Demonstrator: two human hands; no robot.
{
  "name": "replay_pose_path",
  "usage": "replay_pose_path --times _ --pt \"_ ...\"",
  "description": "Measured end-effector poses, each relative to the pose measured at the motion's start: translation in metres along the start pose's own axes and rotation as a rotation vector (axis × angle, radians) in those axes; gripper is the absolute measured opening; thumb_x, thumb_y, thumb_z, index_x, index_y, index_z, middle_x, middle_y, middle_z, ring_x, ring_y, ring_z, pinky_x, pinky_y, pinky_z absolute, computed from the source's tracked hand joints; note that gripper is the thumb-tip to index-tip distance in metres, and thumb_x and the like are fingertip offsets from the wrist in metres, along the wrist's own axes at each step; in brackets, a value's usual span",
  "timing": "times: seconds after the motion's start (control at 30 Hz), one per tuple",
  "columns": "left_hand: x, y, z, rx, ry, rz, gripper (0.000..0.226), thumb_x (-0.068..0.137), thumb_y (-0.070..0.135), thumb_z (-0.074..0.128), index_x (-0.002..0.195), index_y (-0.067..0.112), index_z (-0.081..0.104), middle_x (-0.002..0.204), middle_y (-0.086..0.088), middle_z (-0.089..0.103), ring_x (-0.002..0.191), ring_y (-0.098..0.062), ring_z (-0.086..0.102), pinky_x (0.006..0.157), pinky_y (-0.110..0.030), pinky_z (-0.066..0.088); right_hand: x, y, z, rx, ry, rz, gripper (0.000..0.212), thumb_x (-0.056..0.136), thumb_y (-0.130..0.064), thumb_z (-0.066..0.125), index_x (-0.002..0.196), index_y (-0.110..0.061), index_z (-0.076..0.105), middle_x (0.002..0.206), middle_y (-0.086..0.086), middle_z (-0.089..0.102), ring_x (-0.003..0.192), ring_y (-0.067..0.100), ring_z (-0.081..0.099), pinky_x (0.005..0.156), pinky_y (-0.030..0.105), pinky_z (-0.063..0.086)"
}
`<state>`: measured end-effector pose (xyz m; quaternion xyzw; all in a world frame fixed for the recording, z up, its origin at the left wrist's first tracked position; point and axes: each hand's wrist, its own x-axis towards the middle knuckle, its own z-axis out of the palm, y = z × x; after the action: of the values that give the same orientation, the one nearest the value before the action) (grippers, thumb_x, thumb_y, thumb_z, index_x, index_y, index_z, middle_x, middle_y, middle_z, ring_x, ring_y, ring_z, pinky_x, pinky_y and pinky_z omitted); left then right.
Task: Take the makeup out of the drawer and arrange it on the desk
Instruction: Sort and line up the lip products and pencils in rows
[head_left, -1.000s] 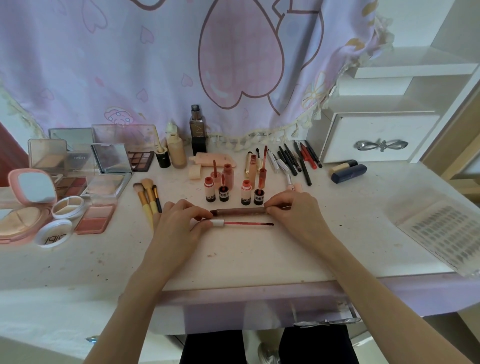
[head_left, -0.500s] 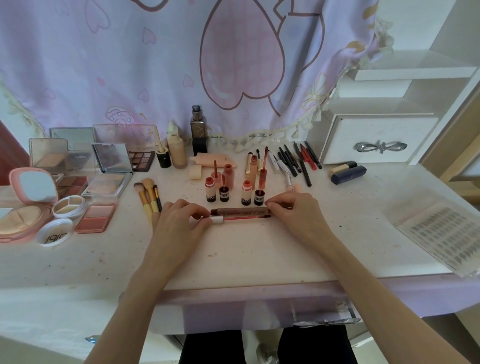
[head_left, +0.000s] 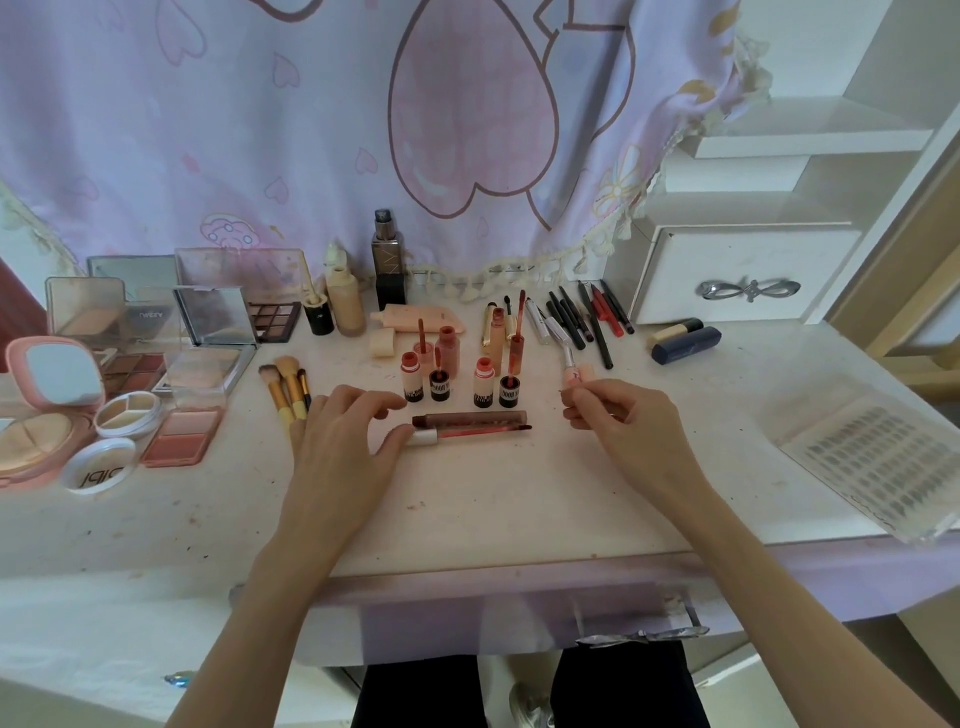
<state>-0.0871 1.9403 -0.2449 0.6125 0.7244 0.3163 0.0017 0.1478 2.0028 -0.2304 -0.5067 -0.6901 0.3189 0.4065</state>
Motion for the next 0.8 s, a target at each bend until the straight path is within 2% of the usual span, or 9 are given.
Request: replay_pose_path --times 0.07,0.13,0.17,0.23,0.33,0.43,0.53,0.67,0.8 --pt "-0.005 0.013 -0.001 -0.057 0.071 0.064 0.026 0.084 0.020 0.065 0.110 0.016 0.063 0.097 0.008 0.047 0.090 -0.010 0.041 0.082 -0.025 0.030 0.000 0.003 -0.010 0.021 0.054 -0.001 0.015 0.092 -0.017 0.055 0.090 -0.023 0.069 0.077 -0.011 0.067 0.076 0.007 0.066 0.076 0.017 0.051" --pt "-0.015 0.035 0.004 -0.140 0.057 0.171 0.024 0.084 0.017 0.064 0.107 0.013 0.064 0.097 0.007 0.050 0.092 -0.010 0.042 0.082 -0.018 0.033 0.004 0.011 -0.022 0.017 0.132 0.008 0.017 0.092 -0.013 0.055 0.086 -0.023 0.067 0.078 -0.008 0.067 0.076 0.012 0.066 0.077 0.022 0.051" --pt "-0.020 0.046 0.009 -0.170 0.012 0.232 0.024 0.084 0.017 0.063 0.108 0.014 0.064 0.100 0.005 0.052 0.095 -0.011 0.044 0.086 -0.017 0.034 0.008 0.017 -0.028 -0.015 0.172 0.013 0.016 0.092 -0.012 0.054 0.089 -0.020 0.068 0.081 -0.005 0.068 0.078 0.014 0.065 0.077 0.024 0.050" --pt "-0.028 0.068 0.021 -0.178 -0.122 0.365 0.027 0.086 0.020 0.061 0.113 0.016 0.063 0.109 0.001 0.056 0.106 -0.014 0.047 0.095 -0.019 0.032 0.019 0.030 -0.040 -0.140 0.246 0.015 0.017 0.092 -0.011 0.053 0.096 -0.014 0.069 0.092 0.000 0.068 0.080 0.013 0.060 0.075 0.018 0.042" --pt "-0.031 0.094 0.042 -0.174 -0.315 0.550 0.034 0.092 0.024 0.053 0.125 0.016 0.056 0.128 -0.003 0.051 0.122 -0.018 0.042 0.103 -0.026 0.031 0.040 0.050 -0.060 -0.355 0.298 0.008 0.024 0.091 -0.004 0.048 0.104 -0.009 0.068 0.105 0.008 0.066 0.090 0.019 0.055 0.073 0.013 0.031" --pt "-0.030 0.107 0.060 -0.108 -0.442 0.648 0.041 0.098 0.029 0.040 0.137 0.019 0.042 0.147 0.000 0.035 0.140 -0.015 0.021 0.113 -0.029 0.017 0.061 0.067 -0.076 -0.606 0.236 -0.003 0.033 0.091 0.001 0.043 0.117 -0.007 0.061 0.122 0.015 0.057 0.112 0.035 0.045 0.091 0.026 0.031" --pt "-0.025 0.107 0.071 -0.020 -0.486 0.684 0.046 0.100 0.035 0.027 0.145 0.026 0.028 0.154 0.007 0.019 0.143 -0.008 0.006 0.115 -0.023 -0.002 0.078 0.075 -0.085 -0.839 0.121 0.013 0.037 0.092 -0.004 0.043 0.128 -0.010 0.052 0.135 0.010 0.049 0.122 0.034 0.037 0.095 0.042 0.034" --pt "-0.017 0.105 0.076 0.015 -0.527 0.717 0.048 0.100 0.038 0.023 0.147 0.029 0.019 0.156 0.011 0.012 0.143 -0.005 0.000 0.115 -0.023 -0.007 0.092 0.074 -0.087 -1.011 0.015 0.054 0.034 0.092 -0.010 0.044 0.124 -0.012 0.053 0.129 0.008 0.053 0.122 0.029 0.038 0.092 0.041 0.032" --pt "-0.017 0.104 0.078 -0.007 -0.531 0.711 0.048 0.099 0.039 0.023 0.146 0.031 0.020 0.155 0.012 0.012 0.143 -0.004 0.001 0.115 -0.023 -0.007 0.089 0.076 -0.088 -1.044 0.029 0.024 0.032 0.090 -0.012 0.049 0.121 -0.011 0.057 0.123 0.010 0.053 0.118 0.030 0.039 0.091 0.041 0.032"
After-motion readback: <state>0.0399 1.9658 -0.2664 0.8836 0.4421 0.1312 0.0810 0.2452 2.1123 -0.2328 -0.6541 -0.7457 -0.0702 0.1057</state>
